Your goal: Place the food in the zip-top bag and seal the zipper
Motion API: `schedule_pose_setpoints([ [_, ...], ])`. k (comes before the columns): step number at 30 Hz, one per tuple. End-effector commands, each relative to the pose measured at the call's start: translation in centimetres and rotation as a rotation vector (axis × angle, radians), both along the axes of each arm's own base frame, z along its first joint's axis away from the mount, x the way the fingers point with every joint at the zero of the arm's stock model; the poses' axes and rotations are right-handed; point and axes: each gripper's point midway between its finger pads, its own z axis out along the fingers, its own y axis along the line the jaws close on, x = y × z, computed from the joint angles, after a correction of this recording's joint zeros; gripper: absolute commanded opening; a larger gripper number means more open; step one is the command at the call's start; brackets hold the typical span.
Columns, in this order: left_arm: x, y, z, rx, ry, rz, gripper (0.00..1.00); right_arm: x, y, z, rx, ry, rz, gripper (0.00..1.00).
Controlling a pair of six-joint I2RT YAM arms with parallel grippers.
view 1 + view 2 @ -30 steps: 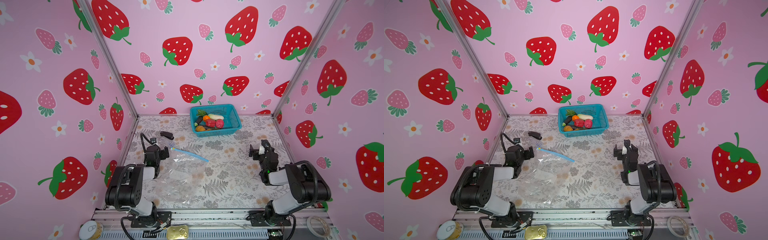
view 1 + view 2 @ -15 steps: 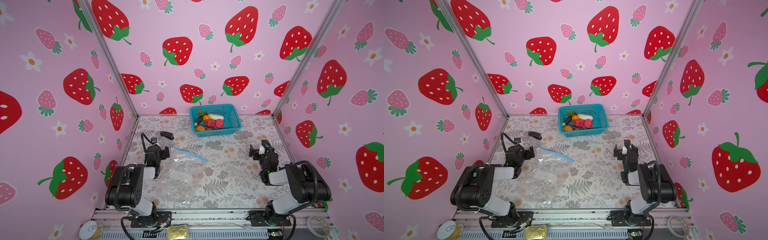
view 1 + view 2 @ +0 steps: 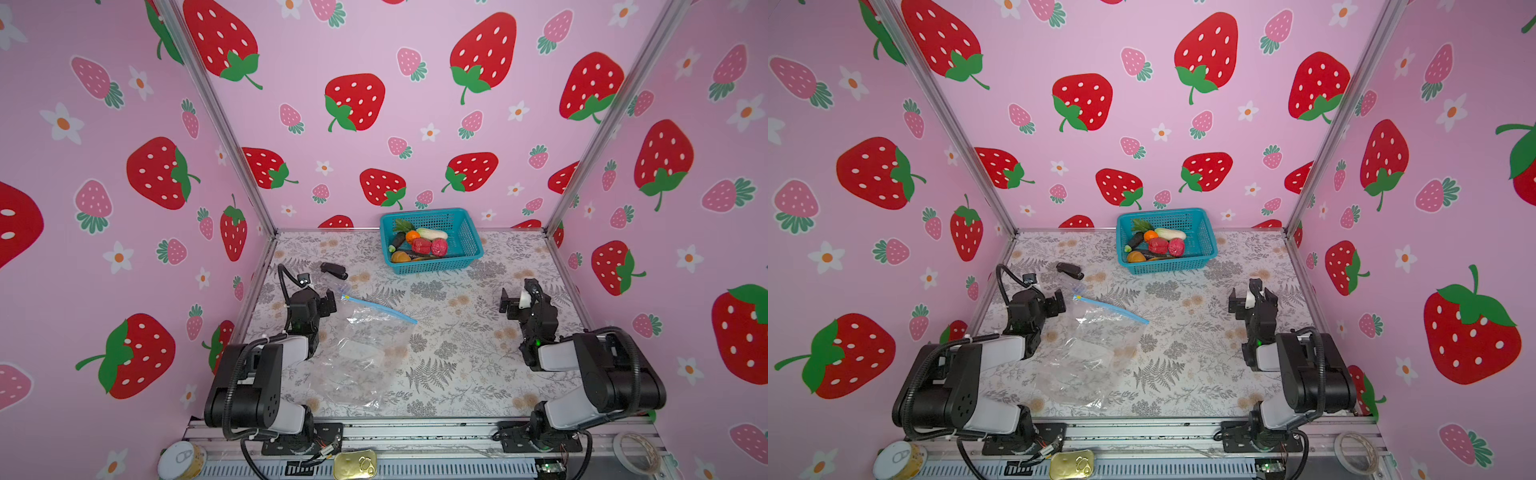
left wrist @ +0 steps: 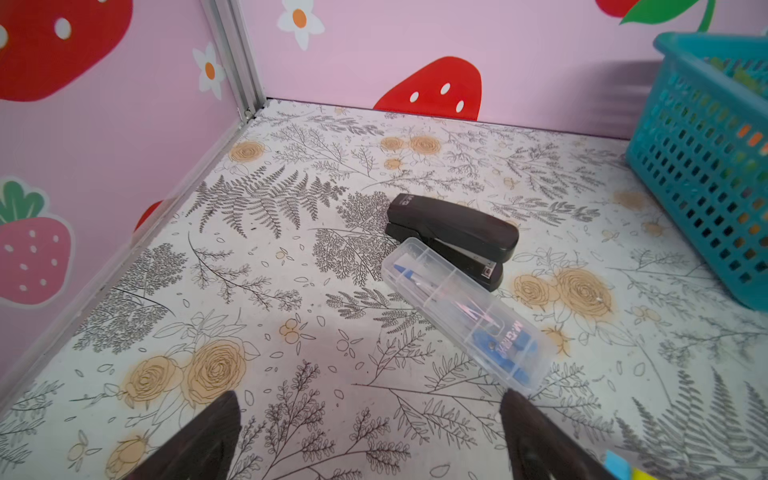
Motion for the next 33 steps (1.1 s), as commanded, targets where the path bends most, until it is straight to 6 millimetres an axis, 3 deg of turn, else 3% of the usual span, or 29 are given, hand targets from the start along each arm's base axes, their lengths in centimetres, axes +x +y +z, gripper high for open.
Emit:
schedule_pose_setpoints([
  [1, 0.0, 0.9, 2.2, 0.012, -0.017, 0.06, 0.99, 0.7, -0.1, 2.0, 0.013, 0.016, -0.039, 0.99],
  [5, 0.7, 1.5, 5.1, -0.021, 0.029, 0.12, 0.99, 2.1, 0.5, 5.1, 0.214, 0.051, -0.08, 0.97],
  [9, 2.5, -0.3, 7.4, -0.148, 0.11, 0.083, 0.99, 4.0, 3.2, 6.5, 0.374, 0.12, -0.019, 0.92],
  [15, 7.2, -5.0, 9.7, -0.369, 0.213, -0.022, 0.99, 7.7, 7.6, 6.2, 0.494, 0.245, 0.108, 0.91],
  [19, 10.1, -9.5, 10.9, -0.461, 0.217, -0.136, 0.99, 10.4, 9.6, 5.9, 0.52, 0.299, 0.178, 0.92],
  [26, 14.6, -15.5, 10.4, -0.589, 0.278, -0.264, 0.99, 15.1, 10.6, 3.8, 0.571, 0.389, 0.225, 0.93],
  [33, 17.8, -18.7, 7.6, -0.667, 0.339, -0.319, 0.98, 18.5, 11.0, 2.4, 0.598, 0.418, 0.281, 0.89],
])
